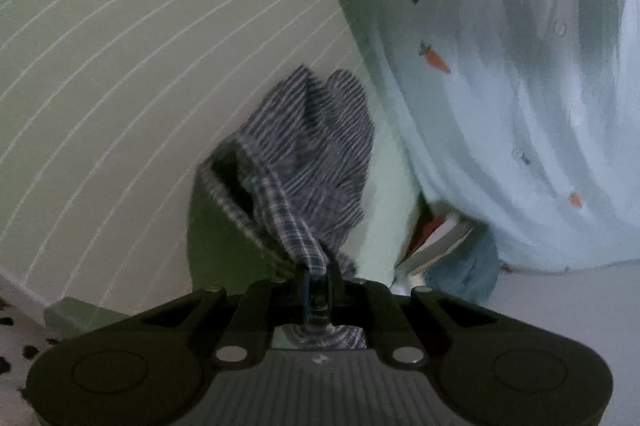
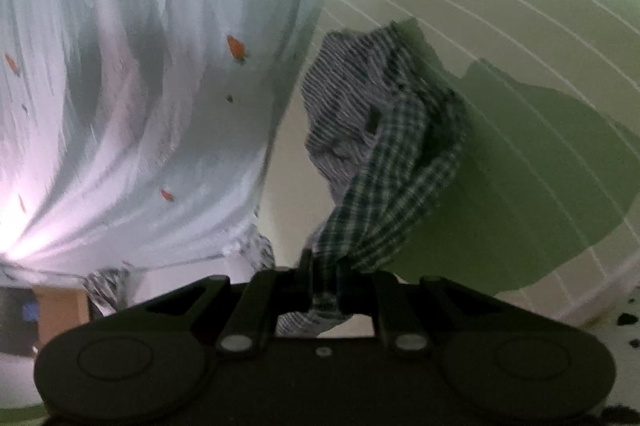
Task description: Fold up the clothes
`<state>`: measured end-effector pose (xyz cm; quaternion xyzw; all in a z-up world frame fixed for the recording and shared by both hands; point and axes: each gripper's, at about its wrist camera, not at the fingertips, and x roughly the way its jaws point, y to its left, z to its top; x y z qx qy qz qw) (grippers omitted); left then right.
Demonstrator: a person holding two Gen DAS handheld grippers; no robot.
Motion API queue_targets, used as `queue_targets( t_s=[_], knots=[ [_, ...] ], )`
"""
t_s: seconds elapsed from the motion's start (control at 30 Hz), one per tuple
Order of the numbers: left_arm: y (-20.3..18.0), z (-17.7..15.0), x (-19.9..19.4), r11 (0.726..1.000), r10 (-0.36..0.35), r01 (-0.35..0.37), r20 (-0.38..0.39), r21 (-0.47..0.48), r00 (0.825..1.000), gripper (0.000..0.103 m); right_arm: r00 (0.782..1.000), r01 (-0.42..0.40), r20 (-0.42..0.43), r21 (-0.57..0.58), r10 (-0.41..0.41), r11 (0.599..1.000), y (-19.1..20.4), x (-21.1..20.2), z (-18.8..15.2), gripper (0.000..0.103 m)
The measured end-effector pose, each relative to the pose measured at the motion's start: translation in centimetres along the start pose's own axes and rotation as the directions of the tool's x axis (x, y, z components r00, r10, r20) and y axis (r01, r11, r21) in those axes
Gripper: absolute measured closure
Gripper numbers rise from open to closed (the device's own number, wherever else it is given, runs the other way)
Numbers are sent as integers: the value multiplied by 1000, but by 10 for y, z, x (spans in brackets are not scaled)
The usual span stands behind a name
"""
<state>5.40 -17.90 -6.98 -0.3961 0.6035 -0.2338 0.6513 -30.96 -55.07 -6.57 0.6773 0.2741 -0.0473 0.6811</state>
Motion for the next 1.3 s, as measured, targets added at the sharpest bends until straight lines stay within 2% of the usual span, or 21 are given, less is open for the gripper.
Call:
queue_targets(
  t_s=[0.1, 0.27, 0.37, 0.4, 0.43, 0.47, 0.5, 0.53, 0.6, 0.63, 0.7, 0.73, 0.8, 0.87, 0.93, 1.03, 1.17, 1.3],
  knots=[
    [-9, 18, -2, 1000, -20, 20, 9, -3, 1000, 95, 999, -36, 23, 40, 35, 999, 8, 7, 20, 92],
    [-41, 54, 30, 999, -25, 24, 28, 27, 999, 95, 995, -72, 72, 65, 67, 995, 29, 34, 61, 92],
    [-71, 87, 55, 994, -6, 0, 59, 107, 998, 94, 990, -64, 131, 32, 59, 997, 49, 57, 97, 89],
    [-83, 98, 64, 991, 7, -19, 89, 132, 996, 88, 982, -66, 175, 2, 65, 998, 58, 67, 112, 79],
    [-95, 108, 73, 987, 25, -45, 131, 154, 991, 73, 972, -60, 227, -28, 65, 998, 66, 75, 124, 68],
    [-105, 115, 79, 982, 38, -69, 172, 178, 984, 62, 958, -52, 278, -59, 67, 997, 74, 83, 136, 36],
    [-113, 121, 83, 975, 47, -92, 213, 203, 976, 36, 944, -32, 324, -104, 65, 994, 84, 88, 145, 13],
    [-117, 124, 88, 966, 46, -103, 238, 236, 970, 21, 936, 6, 348, -162, 51, 987, 95, 93, 152, 12],
    [-120, 127, 97, 944, 29, -113, 264, 309, 964, 18, 923, 108, 385, -299, 17, 948, 113, 102, 156, 11],
    [-119, 129, 104, 929, 44, -138, 267, 343, 963, 17, 917, 163, 399, -367, -3, 916, 118, 106, 155, 10],
    [-109, 132, 123, 890, 156, -251, 265, 381, 952, 17, 906, 295, 412, -457, -95, 839, 117, 122, 155, 7],
    [-101, 133, 133, 867, 228, -317, 259, 385, 939, 17, 897, 360, 415, -486, -152, 797, 115, 131, 155, 7],
    [-83, 134, 152, 817, 349, -419, 239, 397, 906, 17, 886, 435, 382, -490, -263, 756, 102, 148, 155, 7],
    [-64, 130, 167, 787, 410, -454, 196, 417, 891, 17, 872, 485, 338, -507, -353, 713, 87, 165, 153, 7],
    [-46, 124, 178, 772, 449, -467, 151, 431, 881, 17, 864, 504, 300, -519, -405, 691, 73, 177, 149, 7],
    [-25, 118, 188, 778, 471, -469, 105, 419, 876, 17, 851, 523, 241, -474, -467, 708, 47, 186, 148, 7],
    [-14, 115, 196, 797, 441, -426, 68, 428, 895, 17, 880, 474, 182, -392, -438, 789, 26, 189, 149, 7],
    [-20, 119, 207, 802, 419, -395, 48, 449, 907, 17, 896, 444, 162, -357, -413, 822, 25, 198, 155, 3]
  ],
)
